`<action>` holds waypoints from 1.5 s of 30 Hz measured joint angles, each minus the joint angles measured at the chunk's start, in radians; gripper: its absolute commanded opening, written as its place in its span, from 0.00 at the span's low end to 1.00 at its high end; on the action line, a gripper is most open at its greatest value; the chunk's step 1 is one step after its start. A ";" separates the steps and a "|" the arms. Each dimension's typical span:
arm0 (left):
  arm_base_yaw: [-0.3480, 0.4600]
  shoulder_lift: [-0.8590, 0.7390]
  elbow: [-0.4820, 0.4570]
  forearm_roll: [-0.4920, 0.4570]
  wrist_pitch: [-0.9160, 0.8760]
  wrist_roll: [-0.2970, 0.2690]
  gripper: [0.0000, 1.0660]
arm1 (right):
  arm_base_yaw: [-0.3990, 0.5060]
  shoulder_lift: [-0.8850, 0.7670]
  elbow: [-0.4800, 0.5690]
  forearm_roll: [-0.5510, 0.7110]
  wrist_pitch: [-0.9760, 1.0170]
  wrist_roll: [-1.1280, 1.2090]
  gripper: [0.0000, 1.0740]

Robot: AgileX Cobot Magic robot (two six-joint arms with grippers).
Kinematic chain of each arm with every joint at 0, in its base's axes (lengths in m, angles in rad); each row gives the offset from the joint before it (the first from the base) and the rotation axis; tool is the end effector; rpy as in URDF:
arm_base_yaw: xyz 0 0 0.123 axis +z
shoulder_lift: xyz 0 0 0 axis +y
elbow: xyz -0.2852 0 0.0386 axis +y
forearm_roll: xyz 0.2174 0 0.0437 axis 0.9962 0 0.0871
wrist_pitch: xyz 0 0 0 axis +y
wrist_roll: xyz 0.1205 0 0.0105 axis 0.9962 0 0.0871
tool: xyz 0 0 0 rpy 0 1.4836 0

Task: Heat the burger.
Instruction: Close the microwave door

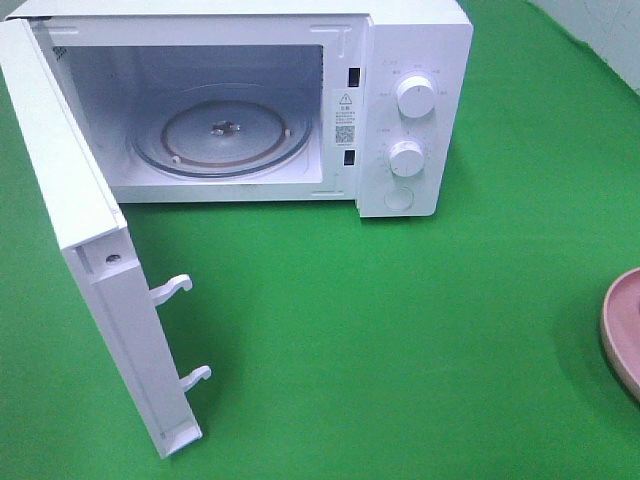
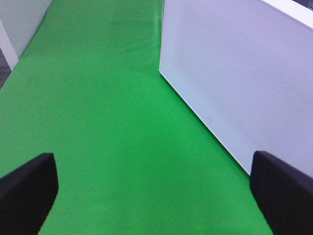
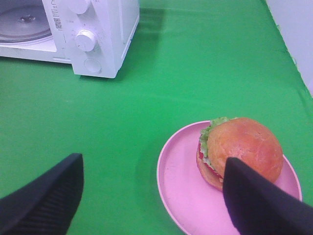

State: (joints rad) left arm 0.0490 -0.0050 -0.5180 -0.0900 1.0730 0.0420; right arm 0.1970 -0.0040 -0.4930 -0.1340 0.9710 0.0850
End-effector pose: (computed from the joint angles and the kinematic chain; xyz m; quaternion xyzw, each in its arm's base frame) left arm -0.0104 -0.0101 0.2529 -0.0004 0.8496 -0.0210 0.5271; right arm -0.0009 -0.0138 0.2576 -0.0469 0.8266 0.0120 0.5606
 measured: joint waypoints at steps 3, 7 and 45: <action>0.000 0.000 0.000 0.000 0.000 0.000 0.94 | 0.000 0.000 0.000 0.000 0.000 0.000 0.71; 0.000 0.000 0.000 0.000 0.000 0.000 0.94 | 0.000 0.000 0.000 0.000 0.000 0.000 0.71; 0.000 0.000 0.000 0.000 0.000 0.000 0.94 | 0.000 0.000 0.000 0.000 0.000 0.000 0.71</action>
State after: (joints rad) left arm 0.0490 -0.0050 -0.5180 -0.0900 1.0730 0.0420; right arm 0.1970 -0.0040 -0.4930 -0.1340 0.9710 0.0850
